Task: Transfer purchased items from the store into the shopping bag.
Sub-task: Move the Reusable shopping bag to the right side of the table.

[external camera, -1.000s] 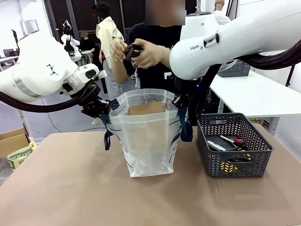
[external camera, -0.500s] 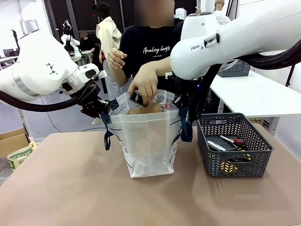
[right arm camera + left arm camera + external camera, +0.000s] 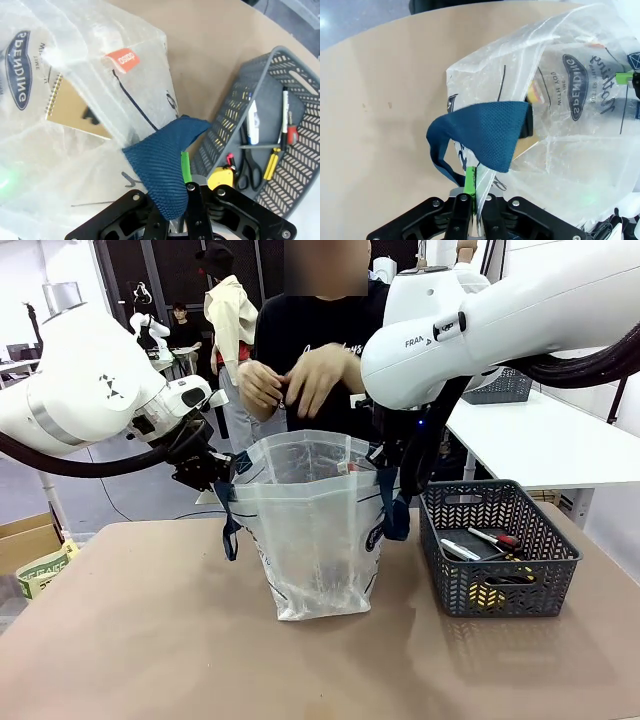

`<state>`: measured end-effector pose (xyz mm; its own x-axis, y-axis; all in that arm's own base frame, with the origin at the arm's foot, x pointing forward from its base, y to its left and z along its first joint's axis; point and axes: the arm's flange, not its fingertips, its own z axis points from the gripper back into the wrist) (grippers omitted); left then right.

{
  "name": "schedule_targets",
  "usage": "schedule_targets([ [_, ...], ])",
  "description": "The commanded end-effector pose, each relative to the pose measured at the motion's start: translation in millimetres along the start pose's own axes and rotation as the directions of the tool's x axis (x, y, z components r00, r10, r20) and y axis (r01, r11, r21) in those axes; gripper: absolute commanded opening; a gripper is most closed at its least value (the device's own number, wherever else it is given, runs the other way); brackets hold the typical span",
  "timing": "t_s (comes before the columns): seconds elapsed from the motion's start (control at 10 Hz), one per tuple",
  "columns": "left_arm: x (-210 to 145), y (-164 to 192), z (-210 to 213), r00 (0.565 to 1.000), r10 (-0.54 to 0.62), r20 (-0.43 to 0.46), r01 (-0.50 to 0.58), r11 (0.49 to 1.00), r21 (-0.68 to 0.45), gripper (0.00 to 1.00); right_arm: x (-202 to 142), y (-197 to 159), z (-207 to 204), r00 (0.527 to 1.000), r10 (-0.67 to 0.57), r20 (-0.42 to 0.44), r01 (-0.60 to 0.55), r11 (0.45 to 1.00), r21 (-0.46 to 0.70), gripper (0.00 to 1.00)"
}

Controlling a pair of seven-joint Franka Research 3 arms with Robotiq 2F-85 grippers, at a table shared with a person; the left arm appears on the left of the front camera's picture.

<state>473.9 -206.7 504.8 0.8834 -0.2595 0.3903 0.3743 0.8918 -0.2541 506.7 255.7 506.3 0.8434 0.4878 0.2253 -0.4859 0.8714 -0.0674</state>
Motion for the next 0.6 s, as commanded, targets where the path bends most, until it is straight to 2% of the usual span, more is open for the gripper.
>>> schedule_targets([
  [0.0, -0.1, 0.7, 1.0, 1.000, 0.001, 0.002, -0.001, 1.000, 0.001, 0.00, -0.5, -1.5, 0.6, 1.000, -0.002, 0.001, 0.002, 1.000, -0.001, 0.00],
  [0.5, -0.1, 0.7, 1.0, 1.000, 0.001, 0.002, -0.001, 1.000, 0.001, 0.00, -0.5, -1.5, 0.6, 1.000, -0.002, 0.001, 0.002, 1.000, -0.001, 0.00],
])
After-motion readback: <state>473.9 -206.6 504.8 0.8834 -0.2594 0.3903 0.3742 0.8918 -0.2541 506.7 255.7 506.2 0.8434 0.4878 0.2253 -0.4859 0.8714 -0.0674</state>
